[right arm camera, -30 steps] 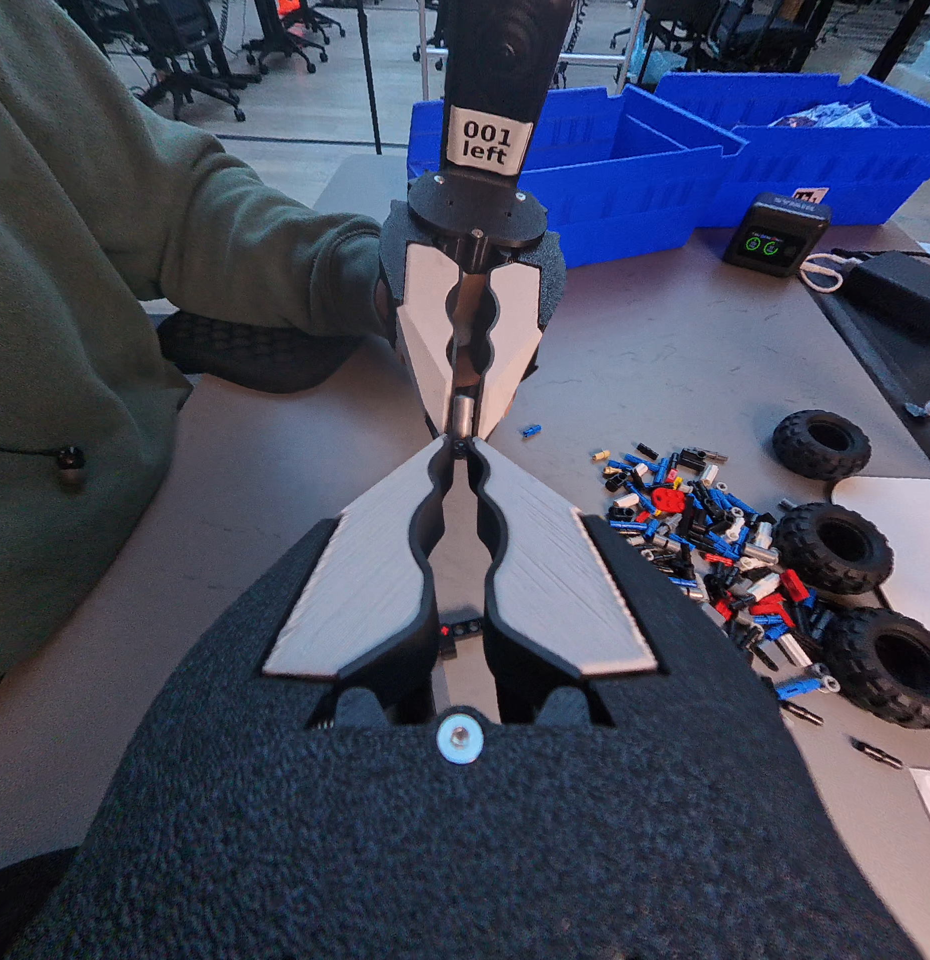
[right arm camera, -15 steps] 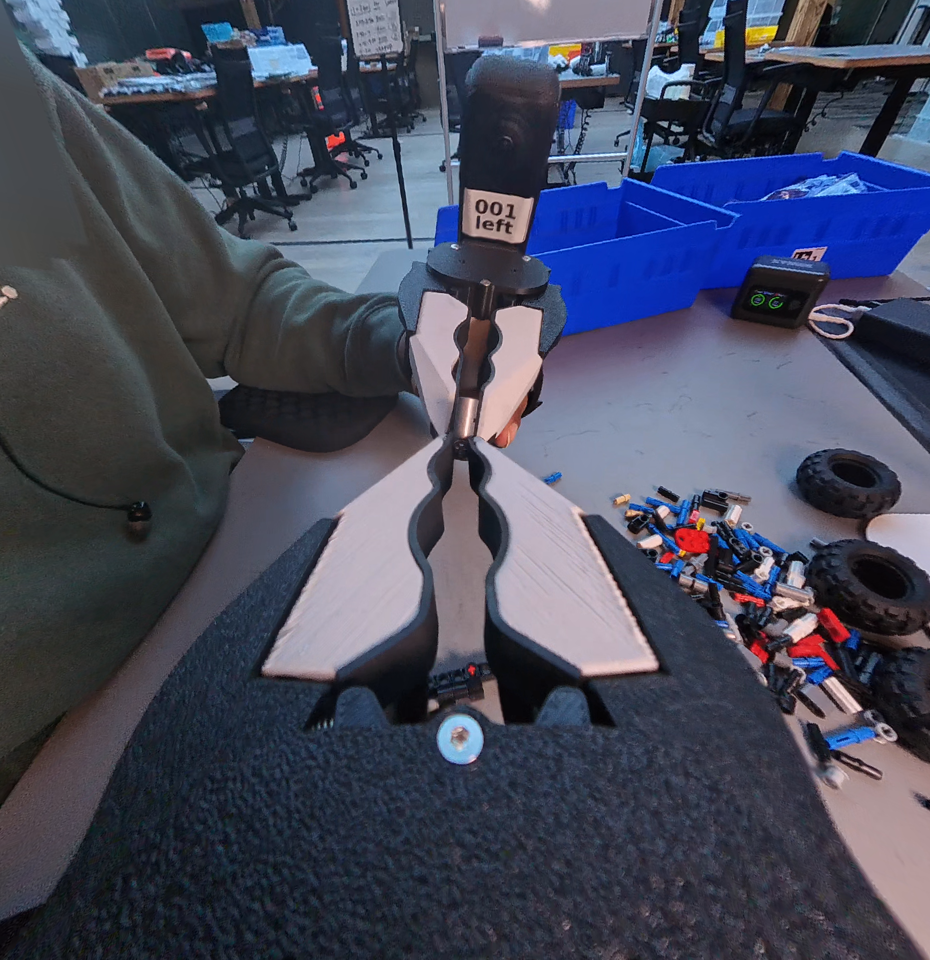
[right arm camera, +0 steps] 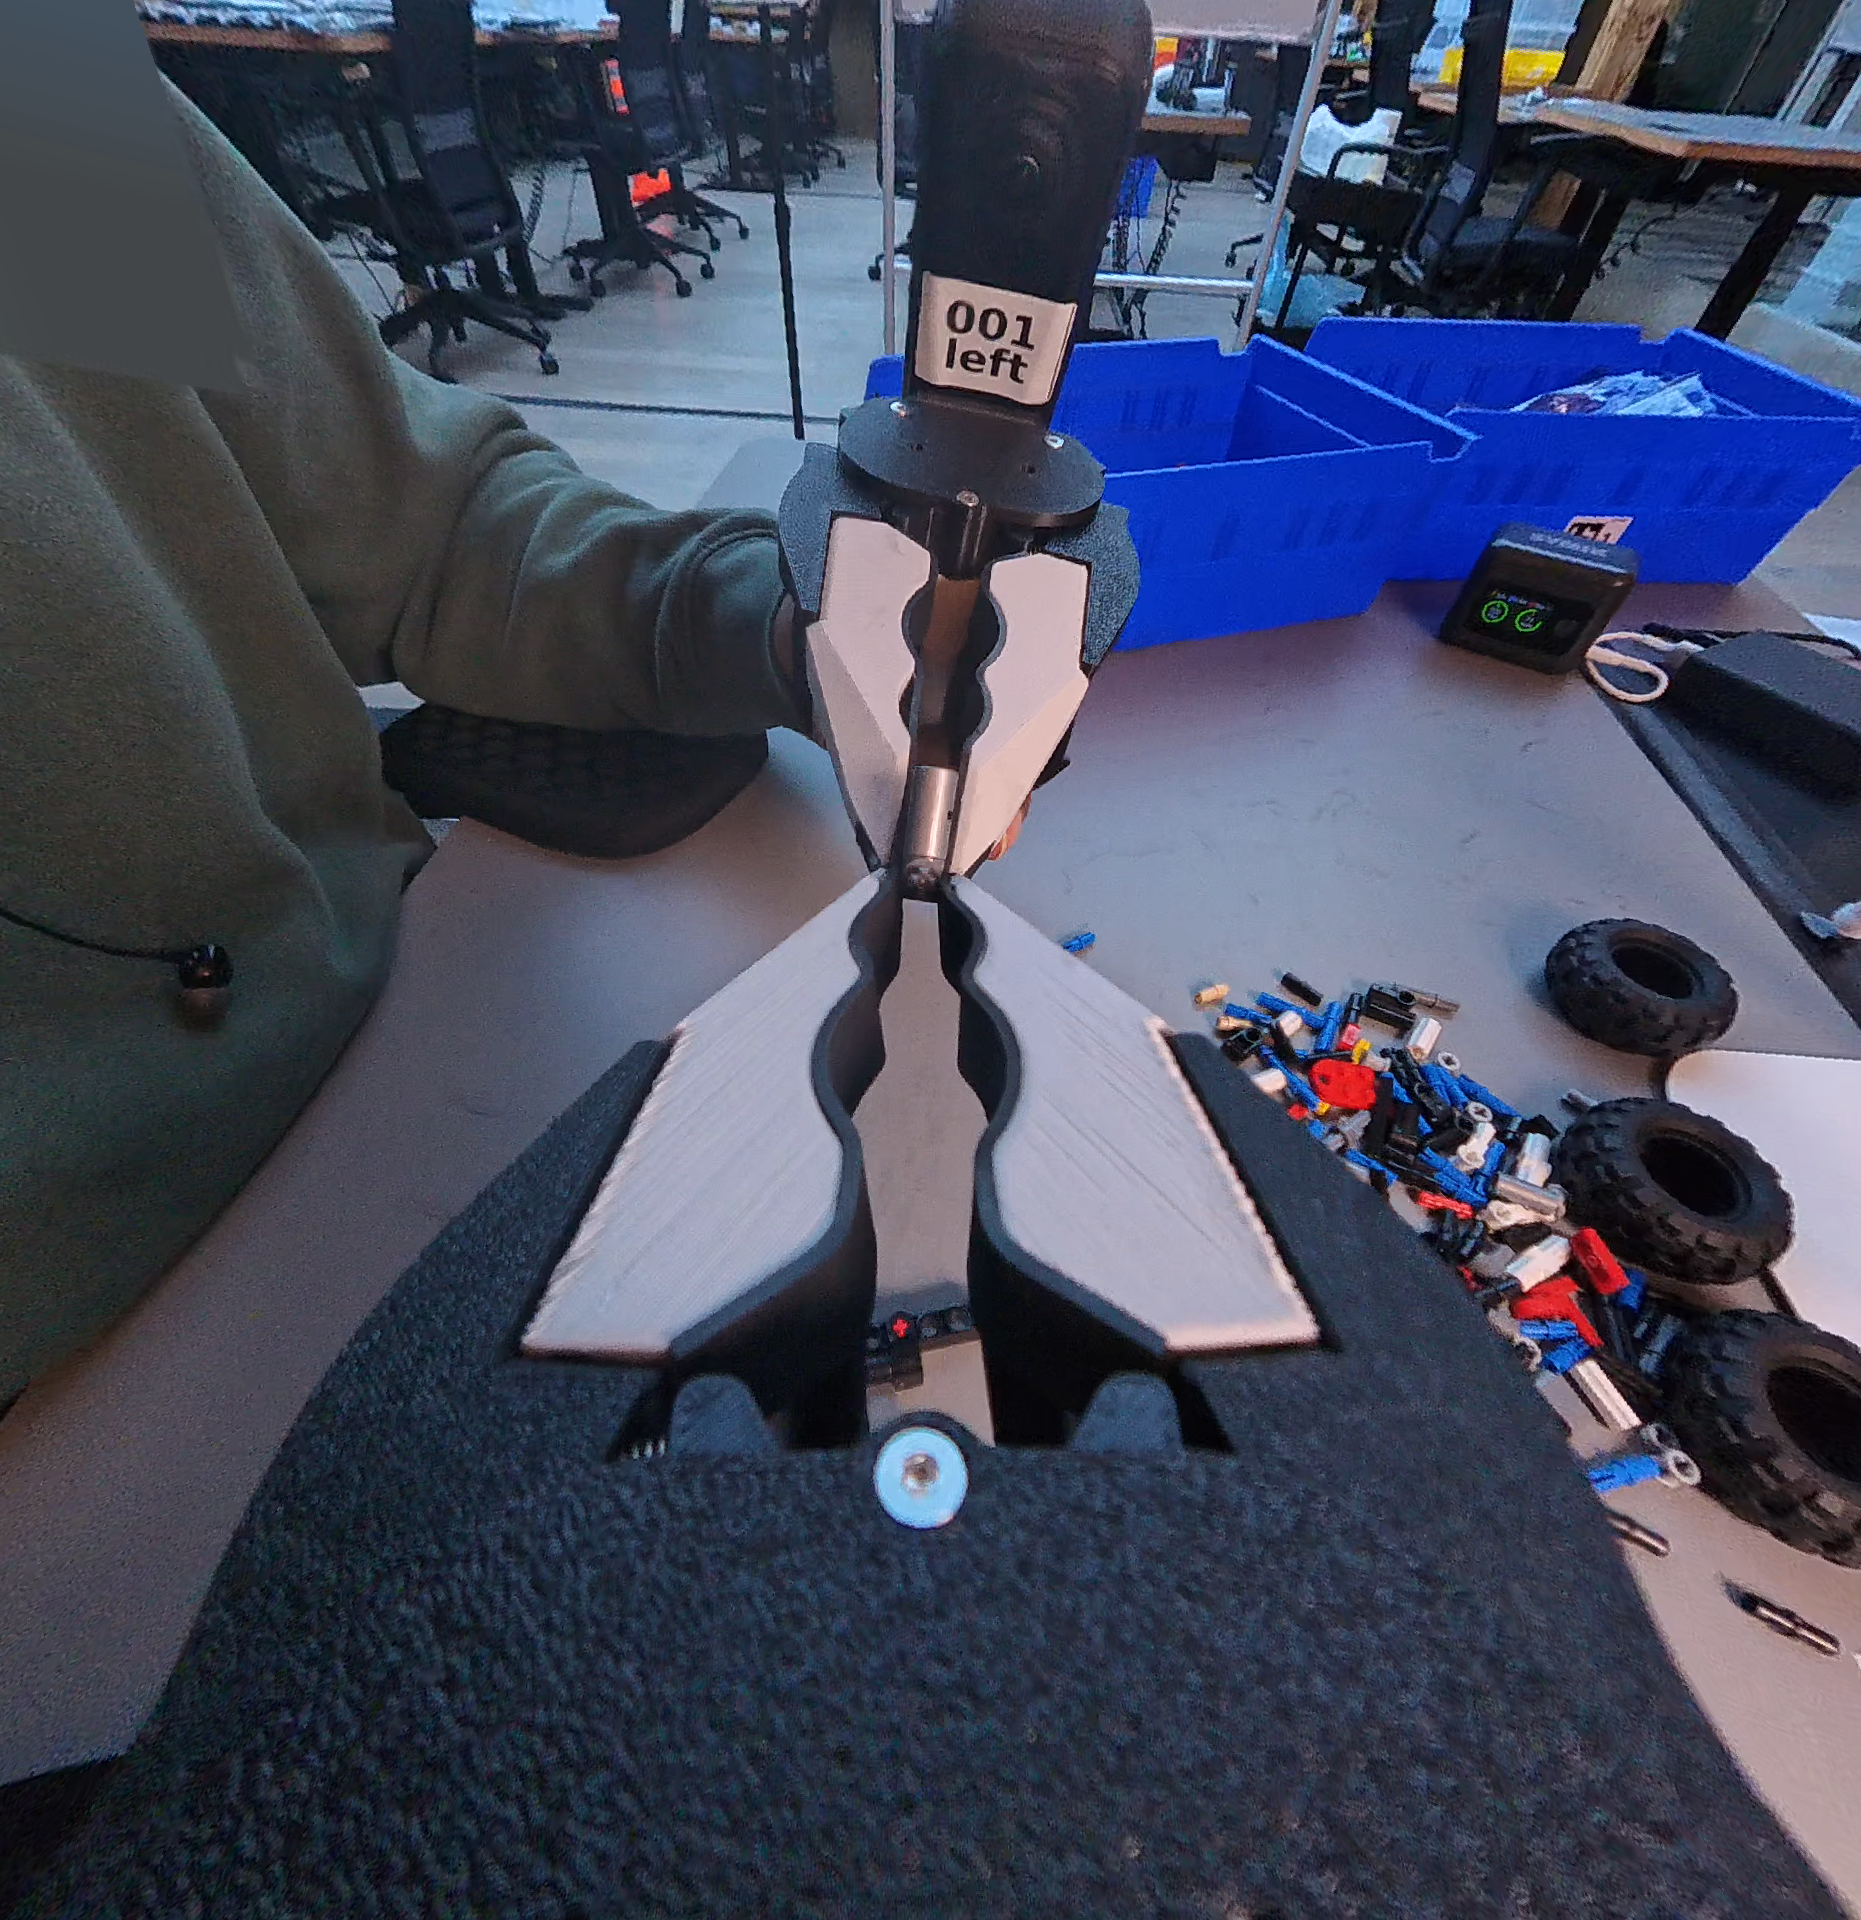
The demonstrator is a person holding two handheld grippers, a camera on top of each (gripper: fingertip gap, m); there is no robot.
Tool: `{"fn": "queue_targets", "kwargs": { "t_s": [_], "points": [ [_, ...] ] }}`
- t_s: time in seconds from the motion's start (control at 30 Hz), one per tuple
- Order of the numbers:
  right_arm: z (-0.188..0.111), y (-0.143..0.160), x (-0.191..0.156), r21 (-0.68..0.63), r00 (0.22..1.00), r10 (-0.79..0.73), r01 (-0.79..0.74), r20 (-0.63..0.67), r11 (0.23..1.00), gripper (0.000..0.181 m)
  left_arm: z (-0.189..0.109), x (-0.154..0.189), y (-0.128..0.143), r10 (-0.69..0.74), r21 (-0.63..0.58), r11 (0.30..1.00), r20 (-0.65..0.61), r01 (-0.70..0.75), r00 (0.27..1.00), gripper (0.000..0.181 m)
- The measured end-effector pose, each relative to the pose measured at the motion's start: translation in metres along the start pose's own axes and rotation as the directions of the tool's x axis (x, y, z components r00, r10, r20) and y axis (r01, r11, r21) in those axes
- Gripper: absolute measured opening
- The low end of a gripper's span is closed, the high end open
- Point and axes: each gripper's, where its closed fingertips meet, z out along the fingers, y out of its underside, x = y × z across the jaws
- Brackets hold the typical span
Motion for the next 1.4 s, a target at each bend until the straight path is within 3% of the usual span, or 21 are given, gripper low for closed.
{"fn": "queue_targets", "kwargs": {
  "t_s": [0.13,0.2,0.23,0.3,0.37,0.47,0.6,0.67,0.77,0.87,0.93,1.13,1.4],
  "points": [
    [-0.006,-0.009,0.002,0.067,0.999,0.031,-0.032,0.017,0.997,0.005,0.0,-0.002,-0.004,-0.031,0.021,0.999,-0.009,0.031,0.999,0.006],
    [-0.057,-0.059,0.01,0.346,0.995,0.096,-0.104,0.04,0.933,0.004,-0.016,-0.022,0.009,-0.033,-0.025,0.999,0.087,0.035,0.996,0.006],
    [-0.08,-0.068,0.018,0.374,0.997,0.065,-0.044,-0.045,0.926,0.004,-0.029,-0.03,0.006,-0.094,0.03,0.995,0.101,0.091,0.99,0.006],
    [-0.09,-0.067,0.023,0.336,0.987,0.042,0.012,-0.153,0.942,0.005,-0.037,-0.045,-0.001,-0.127,0.058,0.991,0.157,0.119,0.979,0.006],
    [-0.075,-0.048,0.03,0.237,0.978,0.036,0.014,-0.204,0.971,0.005,-0.026,-0.065,0.01,-0.141,-0.01,0.989,0.258,0.149,0.956,0.007],
    [-0.056,-0.033,0.035,0.162,0.98,0.036,-0.004,-0.197,0.987,0.006,-0.014,-0.105,0.045,-0.075,-0.194,0.965,0.444,0.178,0.893,0.007],
    [-0.045,-0.018,0.039,0.107,0.975,0.033,-0.009,-0.221,0.994,0.006,-0.009,-0.138,0.07,-0.041,-0.277,0.933,0.554,0.23,0.831,0.007],
    [-0.042,-0.012,0.042,0.069,0.969,0.021,-0.004,-0.245,0.998,0.006,-0.012,-0.146,0.074,-0.013,-0.287,0.931,0.593,0.226,0.805,0.024],
    [-0.036,-0.002,0.047,0.003,0.957,-0.013,0.014,-0.288,1.0,0.006,-0.012,-0.137,0.049,-0.033,-0.176,0.972,0.556,0.157,0.83,0.04],
    [-0.031,0.008,0.049,-0.068,0.948,-0.058,0.038,-0.314,0.997,0.006,-0.005,-0.1,0.01,-0.126,0.016,0.992,0.344,0.129,0.93,0.041],
    [-0.027,0.015,0.051,-0.125,0.936,-0.103,0.064,-0.337,0.99,0.005,-0.007,-0.083,-0.003,-0.148,0.084,0.988,0.251,0.131,0.956,0.041],
    [-0.015,0.029,0.049,-0.22,0.928,-0.168,0.097,-0.332,0.971,0.006,-0.001,-0.057,0.003,-0.067,0.031,0.998,0.171,0.062,0.983,0.034],
    [-0.002,0.038,0.038,-0.311,0.922,-0.261,0.168,-0.287,0.935,0.006,0.009,-0.041,0.013,0.022,-0.064,0.998,0.133,-0.013,0.991,0.007]
  ]
}}
